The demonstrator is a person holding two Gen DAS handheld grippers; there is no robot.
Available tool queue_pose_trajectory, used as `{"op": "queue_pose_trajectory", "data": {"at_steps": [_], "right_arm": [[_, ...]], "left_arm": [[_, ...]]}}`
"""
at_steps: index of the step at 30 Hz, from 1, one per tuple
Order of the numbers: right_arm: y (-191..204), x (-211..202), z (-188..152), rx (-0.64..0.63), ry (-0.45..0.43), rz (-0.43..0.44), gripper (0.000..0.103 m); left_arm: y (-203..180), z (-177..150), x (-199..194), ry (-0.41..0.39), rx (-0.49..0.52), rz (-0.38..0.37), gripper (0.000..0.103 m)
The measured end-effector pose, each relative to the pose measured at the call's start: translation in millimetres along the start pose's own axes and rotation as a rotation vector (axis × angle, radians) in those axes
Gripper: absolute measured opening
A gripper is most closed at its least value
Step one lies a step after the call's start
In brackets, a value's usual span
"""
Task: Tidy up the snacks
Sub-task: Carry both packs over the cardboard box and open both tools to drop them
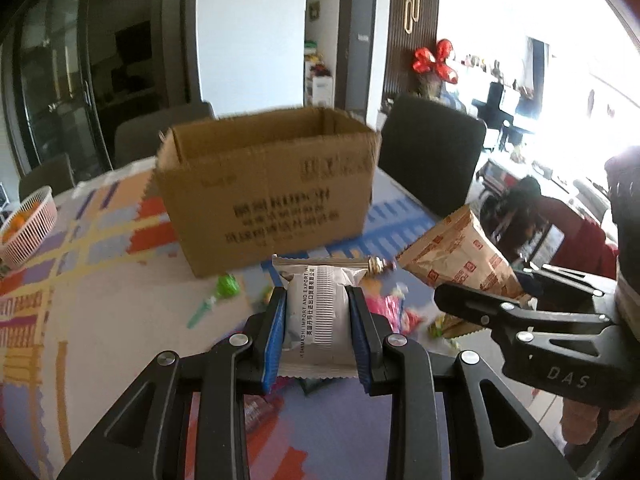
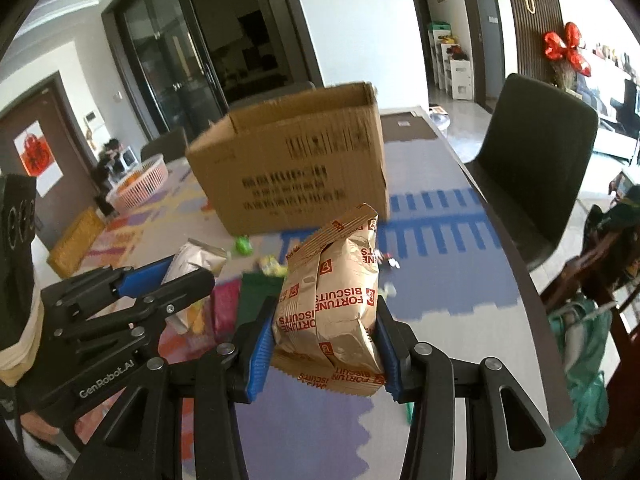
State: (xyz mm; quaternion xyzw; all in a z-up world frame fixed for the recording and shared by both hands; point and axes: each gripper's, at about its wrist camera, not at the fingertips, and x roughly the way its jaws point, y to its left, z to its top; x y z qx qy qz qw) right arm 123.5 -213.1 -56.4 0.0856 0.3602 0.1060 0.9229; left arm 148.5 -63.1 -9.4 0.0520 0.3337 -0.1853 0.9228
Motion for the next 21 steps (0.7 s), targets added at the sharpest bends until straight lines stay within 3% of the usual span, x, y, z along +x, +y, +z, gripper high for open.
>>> {"op": "queue_pose_trajectory", "data": {"at_steps": [13,21], "right_arm": [[20,-7,66,-0.049,-0.162,0.014,0.046],[29,-2,110,-0.072,-0.215,0.017,0.046]], "left_arm": [[27,56,-15,-0.135,-0.035,0.089,0.031],[43,93,-15,-0.186,-0.030,0.131,0.031]]}}
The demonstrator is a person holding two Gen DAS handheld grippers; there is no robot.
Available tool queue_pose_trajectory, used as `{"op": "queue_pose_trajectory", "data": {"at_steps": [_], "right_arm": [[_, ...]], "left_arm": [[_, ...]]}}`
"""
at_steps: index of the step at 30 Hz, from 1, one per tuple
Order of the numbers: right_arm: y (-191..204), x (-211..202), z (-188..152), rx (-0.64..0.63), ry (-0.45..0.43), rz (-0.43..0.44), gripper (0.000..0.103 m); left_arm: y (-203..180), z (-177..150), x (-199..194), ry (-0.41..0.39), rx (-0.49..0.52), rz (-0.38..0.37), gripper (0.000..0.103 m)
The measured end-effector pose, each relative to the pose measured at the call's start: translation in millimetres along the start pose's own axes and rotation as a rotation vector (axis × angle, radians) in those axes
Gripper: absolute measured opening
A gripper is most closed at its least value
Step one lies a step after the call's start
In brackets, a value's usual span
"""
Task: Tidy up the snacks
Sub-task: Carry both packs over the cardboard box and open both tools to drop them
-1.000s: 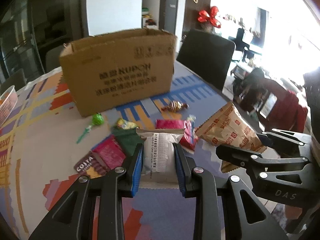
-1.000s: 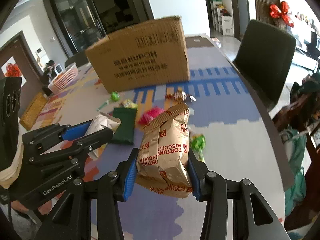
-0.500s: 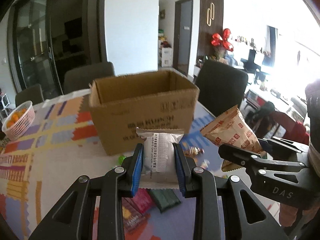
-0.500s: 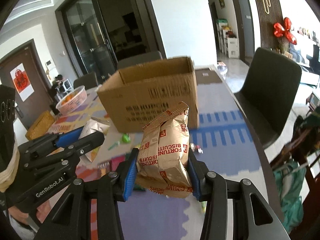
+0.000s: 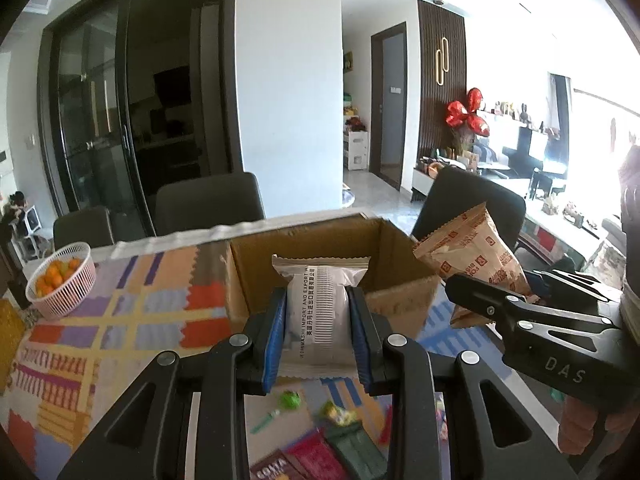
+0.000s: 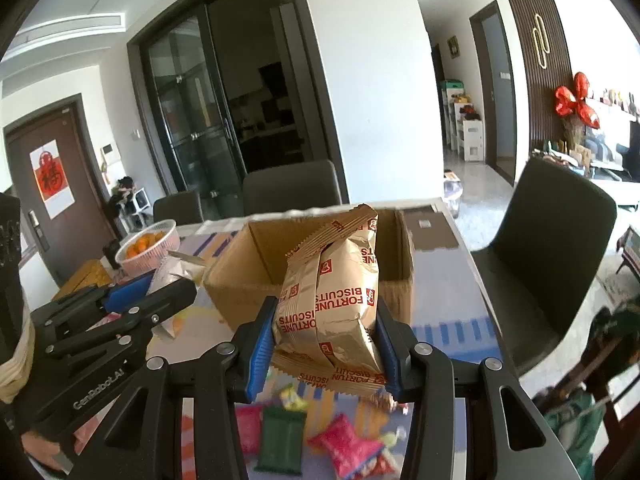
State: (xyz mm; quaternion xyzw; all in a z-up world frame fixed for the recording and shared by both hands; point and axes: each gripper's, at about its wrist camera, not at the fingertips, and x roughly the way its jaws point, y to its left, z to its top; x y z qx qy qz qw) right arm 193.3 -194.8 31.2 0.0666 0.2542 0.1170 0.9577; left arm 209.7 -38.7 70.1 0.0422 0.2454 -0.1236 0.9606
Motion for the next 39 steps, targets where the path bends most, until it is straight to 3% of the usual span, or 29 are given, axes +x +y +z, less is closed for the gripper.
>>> {"op": "queue_pose_trajectory", "data": {"at_steps": [9,24,26,27,28,30,32,39], "right_arm": [[3,30,33,-0.029,0.004,-0.010,0.046],[-3,95,53,-0.096,0.138,-0.041,0.046],[-4,100,55,-0.097,0.143,-0.047,0.047],[-4,101,55,-0.097,0.142,-0.059,0.049],[-7,102,55,-0.095,0.141,-0.082,0.057],[-12,100,56,-0.074,0.135,-0.107,0.064],[-14,97,57,-0.059,0.134,-0.105,0.065],[-14,67,47,-0.070,0.109,-0.101,0.069]], "left_arm": [[17,33,33,0.041,-0.014,0.002,0.031],[42,52,104,0.194,-0.084,0.001,0.033],[45,51,106,0.190,-0.098,0.028,0.051],[46,51,105,0.187,-0.104,0.035,0.056],[47,50,103,0.182,-0.110,0.039,0.060],[46,49,97,0.178,-0.105,0.044,0.062],[44,46,89,0.176,-0.090,0.061,0.069],[33,36,56,0.165,-0.057,0.091,0.074]]}}
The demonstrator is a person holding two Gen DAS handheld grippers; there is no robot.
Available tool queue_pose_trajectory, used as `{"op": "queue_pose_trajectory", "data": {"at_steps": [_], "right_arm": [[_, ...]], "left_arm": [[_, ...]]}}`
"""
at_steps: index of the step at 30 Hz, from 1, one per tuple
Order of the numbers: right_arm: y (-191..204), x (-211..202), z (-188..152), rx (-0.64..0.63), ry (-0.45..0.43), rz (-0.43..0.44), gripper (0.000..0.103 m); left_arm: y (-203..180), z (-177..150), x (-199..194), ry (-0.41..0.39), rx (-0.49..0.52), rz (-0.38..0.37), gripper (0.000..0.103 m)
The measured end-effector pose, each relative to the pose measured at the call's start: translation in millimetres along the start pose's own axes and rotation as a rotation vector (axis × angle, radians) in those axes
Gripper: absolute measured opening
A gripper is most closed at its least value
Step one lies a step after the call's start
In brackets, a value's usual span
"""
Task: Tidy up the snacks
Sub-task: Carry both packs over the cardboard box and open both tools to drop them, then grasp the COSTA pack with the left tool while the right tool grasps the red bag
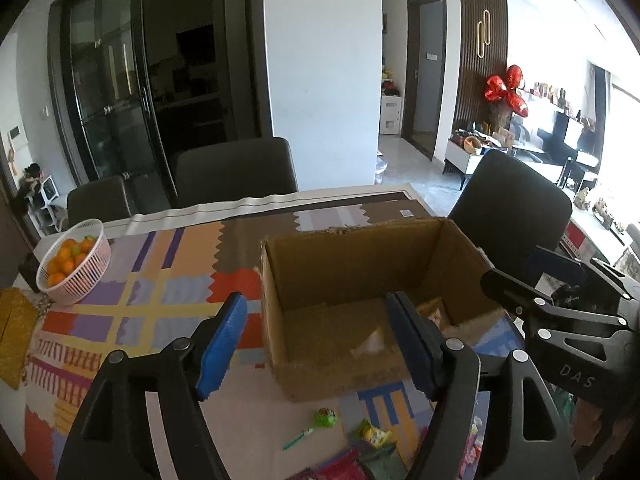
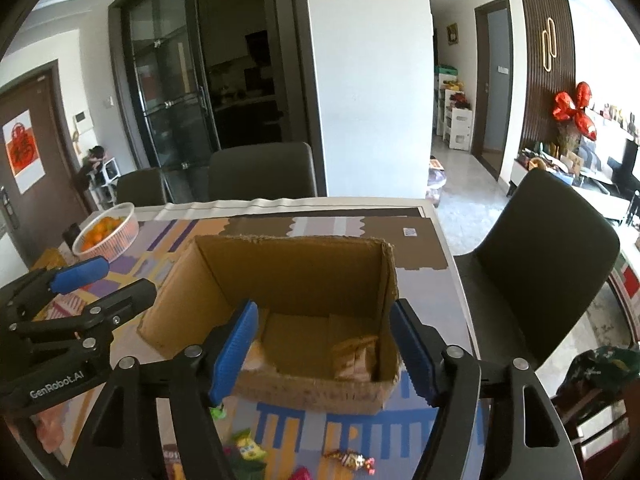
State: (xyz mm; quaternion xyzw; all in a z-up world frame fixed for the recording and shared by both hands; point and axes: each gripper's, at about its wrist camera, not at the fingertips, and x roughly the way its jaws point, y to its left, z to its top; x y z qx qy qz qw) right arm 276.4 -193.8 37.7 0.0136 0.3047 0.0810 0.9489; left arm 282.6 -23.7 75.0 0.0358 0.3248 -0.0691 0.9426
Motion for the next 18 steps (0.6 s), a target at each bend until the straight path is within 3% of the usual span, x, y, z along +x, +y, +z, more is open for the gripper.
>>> {"op": "queue_pose_trajectory", "data": {"at_steps": [12,18], "right_arm": [[16,-56,-24,-0.068,-0.088,0.018,0.078],[24,-65,-42,-0.074,-0.068,0.044,0.078]], "left_arm": [[-10,-35,-54,-0.058,0.042,0.021,0.080],[-7,-58,-67,-0.052,0.035,0.027,0.083]]}}
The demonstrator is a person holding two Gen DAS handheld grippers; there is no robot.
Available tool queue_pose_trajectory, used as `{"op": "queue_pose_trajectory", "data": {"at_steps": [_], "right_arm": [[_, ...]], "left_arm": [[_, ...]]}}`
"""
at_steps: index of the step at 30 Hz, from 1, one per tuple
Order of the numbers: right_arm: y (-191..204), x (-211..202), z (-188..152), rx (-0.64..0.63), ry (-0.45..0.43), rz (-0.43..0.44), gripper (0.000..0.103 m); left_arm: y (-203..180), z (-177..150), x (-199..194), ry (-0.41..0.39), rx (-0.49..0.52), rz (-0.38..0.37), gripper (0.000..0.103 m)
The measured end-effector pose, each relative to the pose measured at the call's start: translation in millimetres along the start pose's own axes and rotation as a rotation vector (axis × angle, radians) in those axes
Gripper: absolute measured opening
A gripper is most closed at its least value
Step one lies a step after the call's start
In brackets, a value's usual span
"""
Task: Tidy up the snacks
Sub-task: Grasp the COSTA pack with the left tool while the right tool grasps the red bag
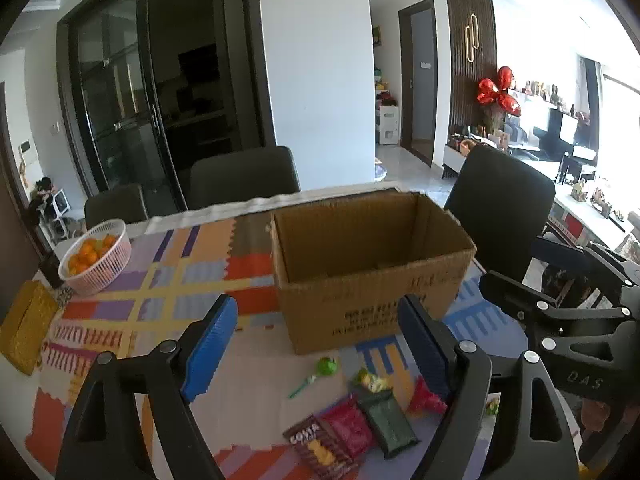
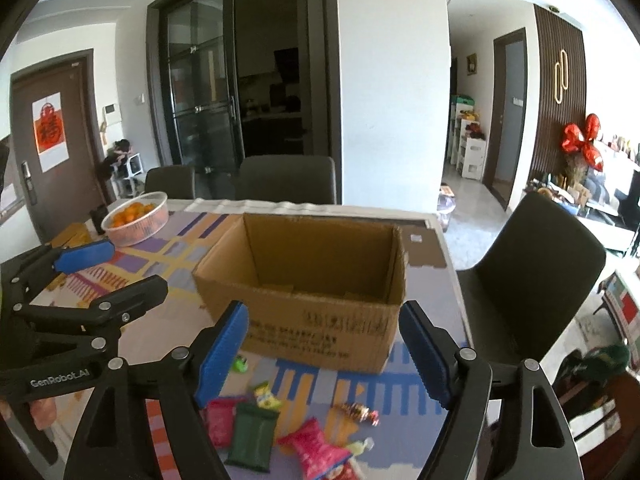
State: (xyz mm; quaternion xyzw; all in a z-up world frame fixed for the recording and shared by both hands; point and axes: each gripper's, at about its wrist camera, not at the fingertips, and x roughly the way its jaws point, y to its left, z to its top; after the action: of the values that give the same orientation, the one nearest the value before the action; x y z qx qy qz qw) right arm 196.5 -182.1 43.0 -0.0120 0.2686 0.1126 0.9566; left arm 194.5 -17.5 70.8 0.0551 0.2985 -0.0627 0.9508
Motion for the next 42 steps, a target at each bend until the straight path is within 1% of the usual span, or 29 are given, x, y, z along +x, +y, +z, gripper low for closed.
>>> {"op": "queue_pose_trajectory", "data": {"at_steps": [6,9,15,21,24,29,35,40,42], "right_arm": [[2,-1,-22,0.008,0.035,0.006,0.078],[3,1,-36,-0.009,0.067,0.004,0.078],[6,8,-60,-0.051,0.143,0.014,0.078],[6,17,-83,-0.080,0.215,0.006,0.078],[6,25,-92,-0.086,0.254,-0.002,0.078],[8,39,-105,-0.101,0.306,-0.015,0.078],[8,60,-116,-0.122,0.392,-0.034,0.078],[11,74,-124,-0.180,0.449,-0.053,0.078],[11,79,-126,-0.191,0.464,-0.060,0.078]], "left_arm": [[2,-28,-5,0.036,-0.016,0.016,0.084],[0,-41,-4,0.065,-0.027,0.002,0.084],[-9,-71,7,0.117,-0.013,-0.032,0.083],[-15,-98,21,0.180,-0.005,-0.039,0.083],[-13,-110,27,0.209,-0.011,-0.010,0.083],[-6,-128,40,0.270,-0.052,0.045,0.081],[1,-147,58,0.334,-0.097,0.082,0.080],[5,-156,80,0.384,-0.136,0.099,0.076],[6,-159,88,0.404,-0.156,0.088,0.075]]}}
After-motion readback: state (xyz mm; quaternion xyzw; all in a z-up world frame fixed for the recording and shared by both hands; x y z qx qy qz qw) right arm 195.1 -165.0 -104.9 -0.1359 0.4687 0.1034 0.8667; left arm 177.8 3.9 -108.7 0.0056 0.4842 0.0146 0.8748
